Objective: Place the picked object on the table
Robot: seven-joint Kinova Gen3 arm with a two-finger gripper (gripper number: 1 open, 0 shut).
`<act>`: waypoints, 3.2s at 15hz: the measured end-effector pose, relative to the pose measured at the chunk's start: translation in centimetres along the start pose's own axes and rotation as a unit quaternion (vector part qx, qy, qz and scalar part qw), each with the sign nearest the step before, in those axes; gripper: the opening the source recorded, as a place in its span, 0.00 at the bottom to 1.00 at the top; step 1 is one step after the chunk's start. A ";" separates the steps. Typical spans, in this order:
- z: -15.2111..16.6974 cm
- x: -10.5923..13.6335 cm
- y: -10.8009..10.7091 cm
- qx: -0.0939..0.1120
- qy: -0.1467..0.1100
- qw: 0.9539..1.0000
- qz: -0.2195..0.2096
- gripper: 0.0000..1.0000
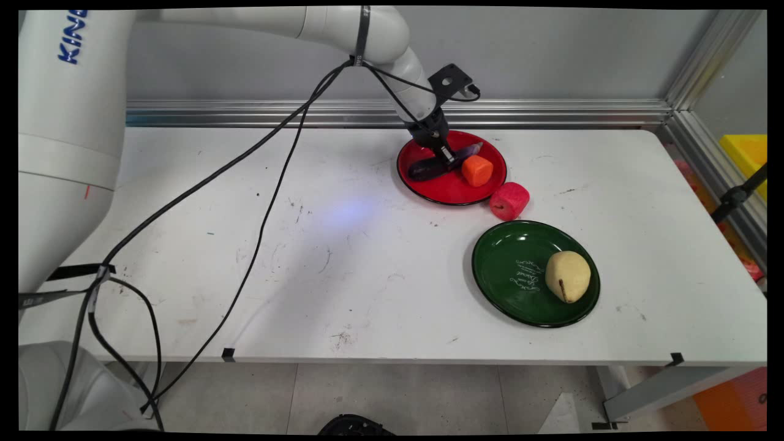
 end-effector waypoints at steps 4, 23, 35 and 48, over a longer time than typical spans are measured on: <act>-2.0 0.1 0.0 0.006 0.008 1.000 0.013 0.00; -17.6 -5.3 2.7 -0.033 0.041 0.988 0.144 0.00; -21.9 -15.3 6.9 -0.134 0.005 0.954 0.267 0.00; -16.3 -18.9 14.3 -0.167 -0.011 0.947 0.275 0.00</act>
